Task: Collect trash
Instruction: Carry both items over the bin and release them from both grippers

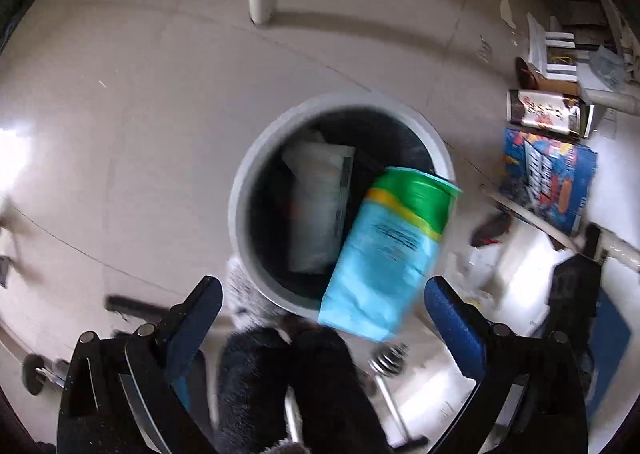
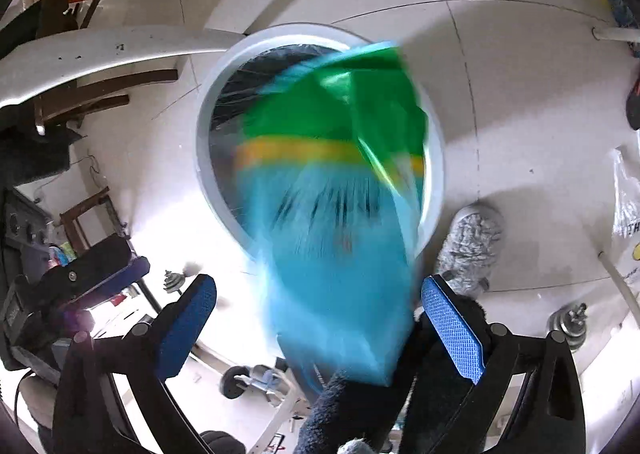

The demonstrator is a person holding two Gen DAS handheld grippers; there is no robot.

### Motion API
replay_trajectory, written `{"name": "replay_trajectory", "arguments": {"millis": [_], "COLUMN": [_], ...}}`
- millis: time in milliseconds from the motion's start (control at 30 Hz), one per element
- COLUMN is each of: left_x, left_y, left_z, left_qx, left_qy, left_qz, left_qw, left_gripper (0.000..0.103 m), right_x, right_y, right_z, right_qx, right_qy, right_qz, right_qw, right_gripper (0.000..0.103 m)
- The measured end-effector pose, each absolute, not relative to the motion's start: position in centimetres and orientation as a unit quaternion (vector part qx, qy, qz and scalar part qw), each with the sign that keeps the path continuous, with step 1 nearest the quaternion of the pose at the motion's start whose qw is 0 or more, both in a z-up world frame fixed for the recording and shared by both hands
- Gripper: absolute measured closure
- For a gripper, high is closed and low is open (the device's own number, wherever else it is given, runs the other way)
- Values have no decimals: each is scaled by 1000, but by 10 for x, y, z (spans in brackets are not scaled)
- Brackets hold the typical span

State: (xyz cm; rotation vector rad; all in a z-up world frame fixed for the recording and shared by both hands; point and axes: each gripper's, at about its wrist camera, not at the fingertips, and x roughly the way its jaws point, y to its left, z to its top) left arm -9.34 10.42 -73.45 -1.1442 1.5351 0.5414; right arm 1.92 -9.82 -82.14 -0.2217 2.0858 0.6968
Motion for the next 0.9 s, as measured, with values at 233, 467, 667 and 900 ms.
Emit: {"name": "replay_trajectory", "arguments": {"millis": [233,467,667,900], "left_x": [-96,-96,-93,-103], "left_y": [86,64,48,38], "left_z": [-695,-667,-624,-547], "left_qx": [-366,-349,-329,-311], "left_qy": [663,676,677,675], "left_qz": [280,274,271,263], "left_qw": [589,589,600,615], "left_gripper": [0,0,0,0], "right_x": [22,26,18,14], "right_y": [-98,-102,-104,-115], "right_z": [-786,-743,-690,-606], "right_qx": [-162,-234,-250,-244], "right_qy": [796,747,719,700], "right_qz": [274,260,261,257], "right_qw": [515,565,593,620], "right_gripper": [0,0,0,0]}}
